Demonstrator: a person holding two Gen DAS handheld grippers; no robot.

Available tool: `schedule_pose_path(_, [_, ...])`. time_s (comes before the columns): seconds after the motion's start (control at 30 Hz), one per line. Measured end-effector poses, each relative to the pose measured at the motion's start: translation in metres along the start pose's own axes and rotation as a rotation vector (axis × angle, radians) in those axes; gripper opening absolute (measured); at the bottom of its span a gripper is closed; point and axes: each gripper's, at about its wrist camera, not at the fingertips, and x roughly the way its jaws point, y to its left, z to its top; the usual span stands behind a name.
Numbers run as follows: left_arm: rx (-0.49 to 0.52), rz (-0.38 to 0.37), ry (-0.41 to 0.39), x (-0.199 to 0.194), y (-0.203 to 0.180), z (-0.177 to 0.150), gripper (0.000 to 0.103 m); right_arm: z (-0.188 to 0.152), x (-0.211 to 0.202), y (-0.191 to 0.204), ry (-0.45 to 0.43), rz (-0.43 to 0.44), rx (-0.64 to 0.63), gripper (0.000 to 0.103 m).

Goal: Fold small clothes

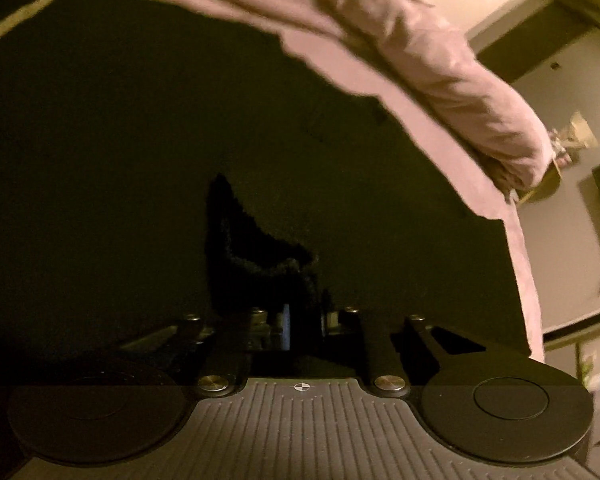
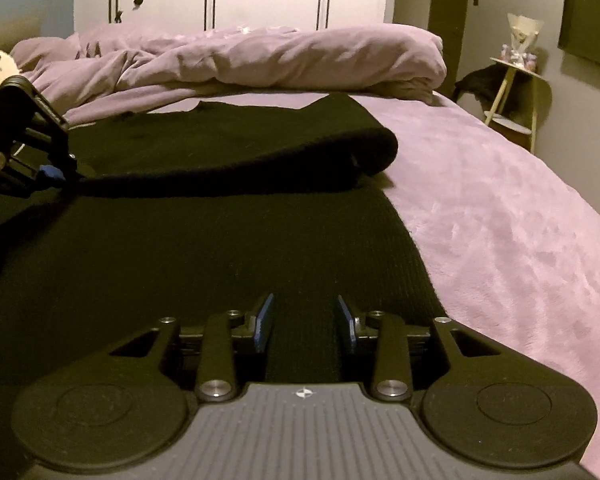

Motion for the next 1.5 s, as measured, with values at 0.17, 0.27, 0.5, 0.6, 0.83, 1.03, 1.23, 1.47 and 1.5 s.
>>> schedule_pose_path(0.17, [0.106, 0.065, -0.106, -0.027, -0.008, 0.018, 0.014, 0.001, -0.002, 0.0, 0.004, 0.0, 0.004, 0.034])
schedule_pose_path(0.27, [0.128, 0.13, -0.163, -0.046, 0.004, 0.029, 0.015, 0.002, -0.002, 0.001, 0.011, -0.006, 0.006, 0.034])
schedule_pose_path(0.5, [0.189, 0.269, -0.144, -0.054, 0.038, 0.021, 0.044, 0.002, -0.001, 0.005, 0.012, -0.024, 0.011, 0.035])
schedule_pose_path(0.6, [0.196, 0.284, -0.104, -0.048, 0.049, 0.009, 0.055, 0.003, 0.0, 0.006, 0.016, -0.026, 0.008, 0.036])
schedule_pose_path(0.83, [0.201, 0.228, -0.095, -0.038, 0.055, 0.001, 0.069, 0.003, 0.0, 0.006, 0.016, -0.029, 0.0, 0.037])
schedule_pose_path(1.03, [0.128, 0.17, -0.081, -0.028, 0.057, 0.008, 0.04, 0.001, 0.001, 0.007, 0.005, -0.035, 0.006, 0.039])
schedule_pose_path(1.23, [0.168, 0.15, -0.098, -0.02, 0.048, 0.013, 0.012, -0.001, 0.0, 0.009, -0.003, -0.039, 0.001, 0.04])
schedule_pose_path(1.47, [0.278, 0.192, -0.235, -0.043, 0.039, 0.021, 0.012, 0.0, 0.0, 0.008, -0.003, -0.041, -0.001, 0.041])
schedule_pose_path(1.5, [0.278, 0.206, -0.237, -0.044, 0.042, 0.022, 0.023, 0.0, 0.0, 0.008, -0.005, -0.044, -0.002, 0.041])
